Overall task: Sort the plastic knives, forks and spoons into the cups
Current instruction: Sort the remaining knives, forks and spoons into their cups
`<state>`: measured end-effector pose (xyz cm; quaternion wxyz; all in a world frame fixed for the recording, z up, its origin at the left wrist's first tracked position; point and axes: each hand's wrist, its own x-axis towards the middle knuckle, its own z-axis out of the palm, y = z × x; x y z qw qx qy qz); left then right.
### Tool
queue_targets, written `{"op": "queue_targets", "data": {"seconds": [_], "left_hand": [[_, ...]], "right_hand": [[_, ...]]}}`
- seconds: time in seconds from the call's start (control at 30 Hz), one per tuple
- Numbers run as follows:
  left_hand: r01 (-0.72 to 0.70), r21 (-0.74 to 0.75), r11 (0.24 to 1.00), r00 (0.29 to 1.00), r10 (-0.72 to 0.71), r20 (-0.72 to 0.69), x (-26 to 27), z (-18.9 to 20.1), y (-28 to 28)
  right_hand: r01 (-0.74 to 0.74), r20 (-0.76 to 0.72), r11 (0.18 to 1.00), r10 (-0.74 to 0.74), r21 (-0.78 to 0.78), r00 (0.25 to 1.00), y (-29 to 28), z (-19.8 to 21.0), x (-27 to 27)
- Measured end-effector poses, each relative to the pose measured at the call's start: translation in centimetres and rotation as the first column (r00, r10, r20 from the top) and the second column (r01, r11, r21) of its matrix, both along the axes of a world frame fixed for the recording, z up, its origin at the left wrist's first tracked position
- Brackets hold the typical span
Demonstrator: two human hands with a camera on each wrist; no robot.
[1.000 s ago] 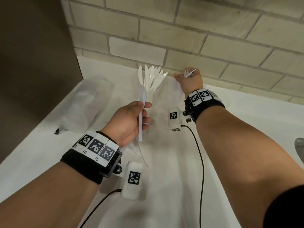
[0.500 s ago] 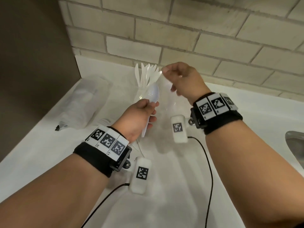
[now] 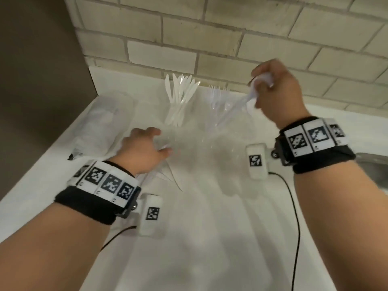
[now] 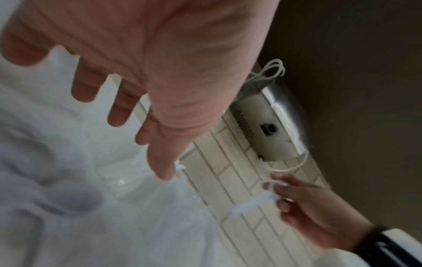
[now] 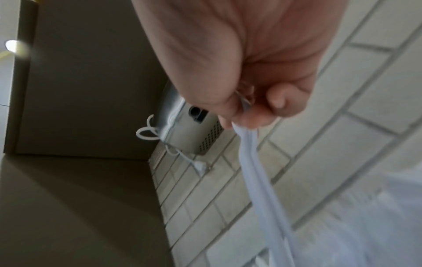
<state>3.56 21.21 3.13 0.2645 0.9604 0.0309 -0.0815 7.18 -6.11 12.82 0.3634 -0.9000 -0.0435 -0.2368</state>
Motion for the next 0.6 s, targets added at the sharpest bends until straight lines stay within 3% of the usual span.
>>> {"op": "queue_targets", "data": {"seconds": [0.07, 0.2, 0.4, 0.53, 0.6], "left_hand": [[-0.028, 0.124, 0.992, 0.988, 0.046, -0.146, 0.0, -0.5, 1.6], [0.116, 0.170, 0.979, 0.959, -0.066, -0.276, -1.0, -2.1, 2.1], [0.175, 0.158, 0.972, 0.951, -0.126, -0.281, -1.6, -3.1, 0.2], [0.227, 0.159, 0.961, 0.943, -0.177, -0.281, -1.5, -3.6, -0.8], [0.238, 0.148, 0.960, 0.941, -0.190, -0.280, -1.6, -3.9, -1.2]], "right_hand": [[0.080, 0.152, 0.997, -0.076, -0.017, 0.985, -1.6, 1.4, 0.6], [0.246, 0.279, 0.967, -0.221, -0.059, 0.935, -3.4, 1.7, 2.1], [0.304, 0.019, 0.919, -0.309, -0.252, 0.951, -4.4, -2.1, 4.4], [0.244, -0.243, 0.897, -0.346, -0.369, 0.906, -4.4, -3.4, 5.1], [0.232, -0.283, 0.881, -0.366, -0.412, 0.887, -4.1, -3.4, 4.9]]}}
